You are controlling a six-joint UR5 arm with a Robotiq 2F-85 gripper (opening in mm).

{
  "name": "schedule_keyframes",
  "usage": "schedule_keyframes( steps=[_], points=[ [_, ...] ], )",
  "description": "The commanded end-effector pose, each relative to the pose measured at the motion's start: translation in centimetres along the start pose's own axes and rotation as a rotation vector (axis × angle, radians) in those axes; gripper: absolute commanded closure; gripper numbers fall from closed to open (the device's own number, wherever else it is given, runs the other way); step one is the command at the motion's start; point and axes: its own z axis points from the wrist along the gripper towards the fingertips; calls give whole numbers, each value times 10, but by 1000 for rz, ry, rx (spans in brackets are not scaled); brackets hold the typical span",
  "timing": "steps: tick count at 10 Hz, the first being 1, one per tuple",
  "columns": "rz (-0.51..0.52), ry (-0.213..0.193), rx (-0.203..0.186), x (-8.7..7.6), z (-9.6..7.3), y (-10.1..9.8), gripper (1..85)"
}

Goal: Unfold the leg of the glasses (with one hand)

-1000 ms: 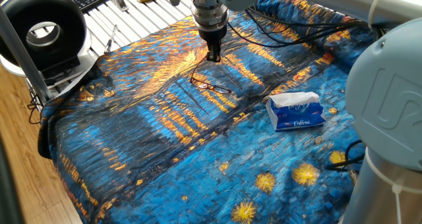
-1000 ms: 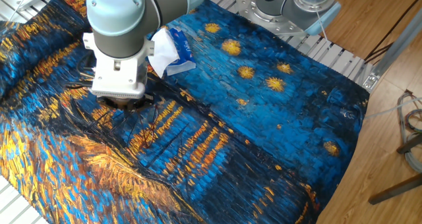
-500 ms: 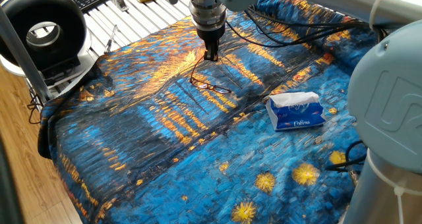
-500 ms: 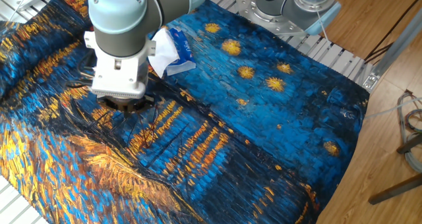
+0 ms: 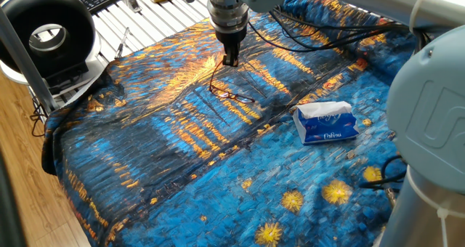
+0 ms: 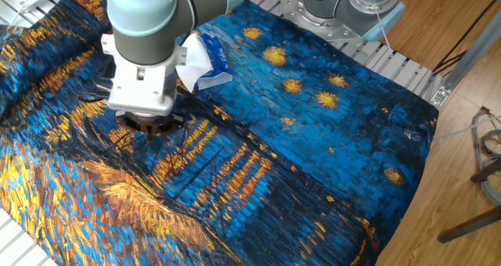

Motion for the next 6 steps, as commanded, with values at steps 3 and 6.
schedule_keyframes(
  steps=[3, 6],
  points=[
    [12, -42, -42, 6, -14, 2, 847],
    [20, -63, -124, 25, -19, 12, 847]
  ],
)
